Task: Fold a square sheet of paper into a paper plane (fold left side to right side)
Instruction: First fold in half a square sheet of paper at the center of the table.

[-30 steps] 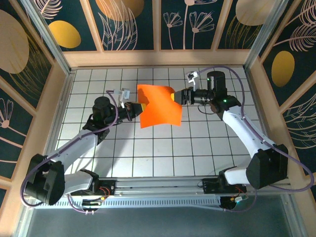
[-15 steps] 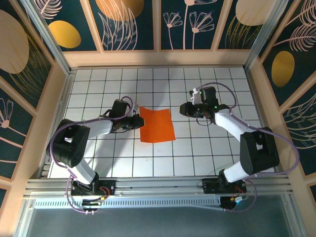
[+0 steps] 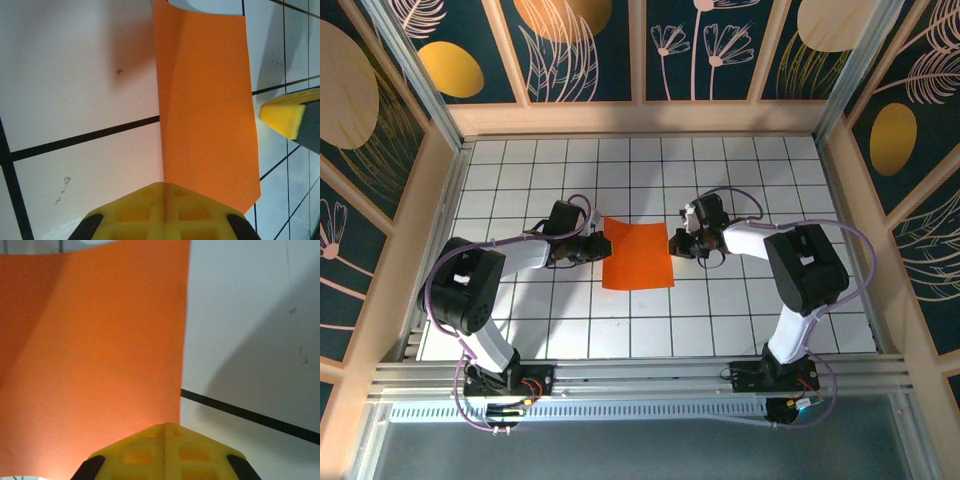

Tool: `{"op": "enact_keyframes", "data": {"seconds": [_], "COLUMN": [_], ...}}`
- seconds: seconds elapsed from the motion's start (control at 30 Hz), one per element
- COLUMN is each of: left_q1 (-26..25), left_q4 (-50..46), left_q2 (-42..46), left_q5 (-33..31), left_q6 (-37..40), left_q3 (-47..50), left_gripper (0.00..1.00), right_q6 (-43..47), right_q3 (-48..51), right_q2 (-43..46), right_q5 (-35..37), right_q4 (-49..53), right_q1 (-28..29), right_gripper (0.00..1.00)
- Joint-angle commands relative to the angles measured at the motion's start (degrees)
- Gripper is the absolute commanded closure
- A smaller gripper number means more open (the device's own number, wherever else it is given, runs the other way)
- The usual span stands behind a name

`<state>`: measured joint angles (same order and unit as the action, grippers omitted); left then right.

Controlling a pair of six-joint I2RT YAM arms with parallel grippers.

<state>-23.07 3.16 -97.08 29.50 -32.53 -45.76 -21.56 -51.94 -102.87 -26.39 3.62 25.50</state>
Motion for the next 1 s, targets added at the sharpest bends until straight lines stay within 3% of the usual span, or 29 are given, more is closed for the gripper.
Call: {"op": "enact_keyframes", "data": {"seconds": [0.0, 0.07, 0.47, 0.67, 0.83, 0.97], "left_q1": [0.26, 0.21, -0.06, -2.84, -5.79, -7.06], "left_q4": [-0.65, 0.21, 8.74, 11.9, 14.55, 14.33], "left_q2": [-0.48, -0.26, 2.59, 0.0, -5.52, -8.58], "left_q5": [1.44, 2.61, 12.86, 14.31, 14.46, 13.89], "left_q6": [0.86, 0.18, -5.26, -7.01, -8.86, -8.69], "left_q3": [-1.53, -1.62, -1.84, -4.16, -7.6, -9.61], "left_gripper": [1.0, 0.99, 0.61, 0.44, 0.35, 0.34], "right_q6": [0.37, 0.64, 1.63, 1.18, 0.84, 0.33], "right_q3": [-1.45, -1.41, -0.58, -0.52, -0.13, 0.43], "right_q2": [-1.3, -1.75, -2.65, -2.33, -1.74, -1.04], "right_q5": [1.36, 2.27, 5.08, 4.33, 3.76, 3.28], "right_q4": [0.16, 0.84, 2.53, 1.77, 1.22, 0.44], "right_q1": [0.63, 0.83, 0.86, 0.82, 0.95, 0.92], "right_gripper": [1.0, 1.0, 1.0, 1.0, 1.0, 1.0]}}
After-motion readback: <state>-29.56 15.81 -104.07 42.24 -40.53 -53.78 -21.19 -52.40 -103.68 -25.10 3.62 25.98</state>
